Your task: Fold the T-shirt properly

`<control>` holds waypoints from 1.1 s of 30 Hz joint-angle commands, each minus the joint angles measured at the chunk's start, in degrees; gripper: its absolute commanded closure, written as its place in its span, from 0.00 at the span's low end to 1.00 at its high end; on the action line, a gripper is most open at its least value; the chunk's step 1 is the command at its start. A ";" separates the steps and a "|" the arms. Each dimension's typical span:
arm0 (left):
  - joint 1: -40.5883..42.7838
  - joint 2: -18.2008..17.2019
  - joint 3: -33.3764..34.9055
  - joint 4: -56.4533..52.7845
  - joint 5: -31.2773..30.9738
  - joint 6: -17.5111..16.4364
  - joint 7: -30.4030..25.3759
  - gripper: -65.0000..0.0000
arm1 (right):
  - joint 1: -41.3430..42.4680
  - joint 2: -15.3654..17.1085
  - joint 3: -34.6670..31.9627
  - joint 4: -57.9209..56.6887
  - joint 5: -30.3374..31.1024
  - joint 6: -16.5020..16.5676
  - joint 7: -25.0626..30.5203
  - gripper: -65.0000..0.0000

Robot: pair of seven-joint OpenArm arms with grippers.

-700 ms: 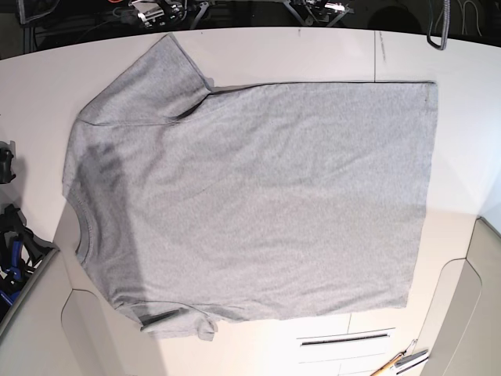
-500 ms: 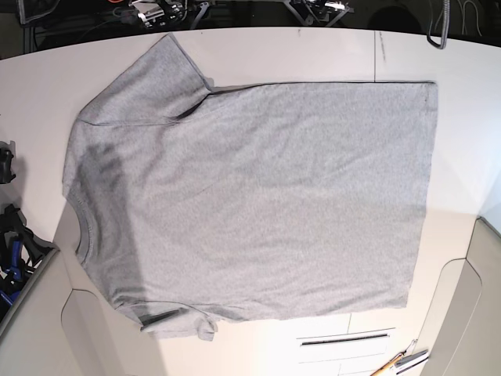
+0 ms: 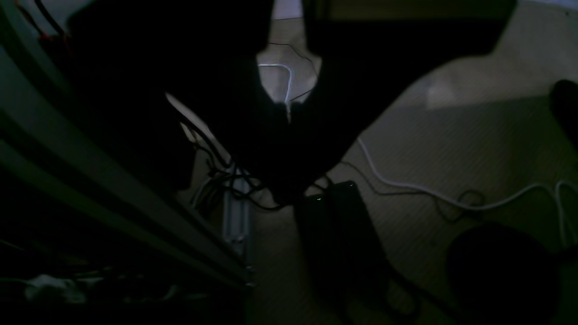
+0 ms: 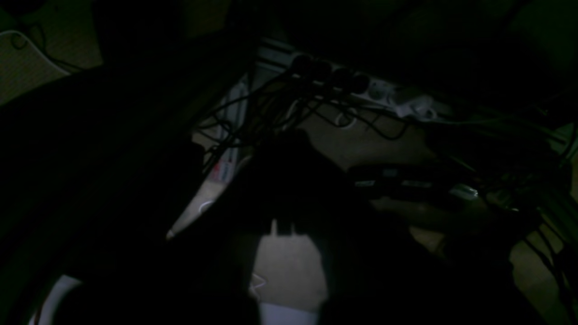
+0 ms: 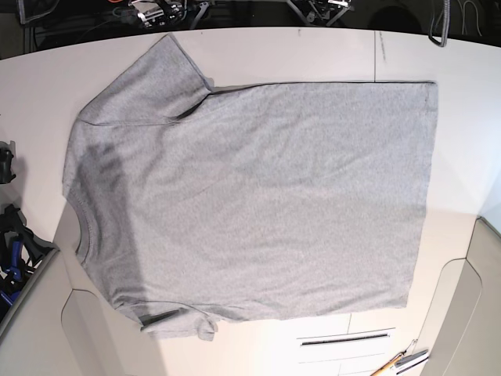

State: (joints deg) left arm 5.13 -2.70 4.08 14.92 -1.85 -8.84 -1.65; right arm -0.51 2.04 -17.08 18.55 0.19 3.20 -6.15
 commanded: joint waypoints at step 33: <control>39.43 -9.03 0.09 47.52 -10.86 -9.01 -3.72 1.00 | -33.92 9.51 11.15 38.42 7.67 1.09 10.49 1.00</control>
State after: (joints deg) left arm 43.48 -11.57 4.16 62.19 -12.58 -17.45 -4.75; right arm -33.50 11.11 -6.07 56.75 7.75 3.97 3.70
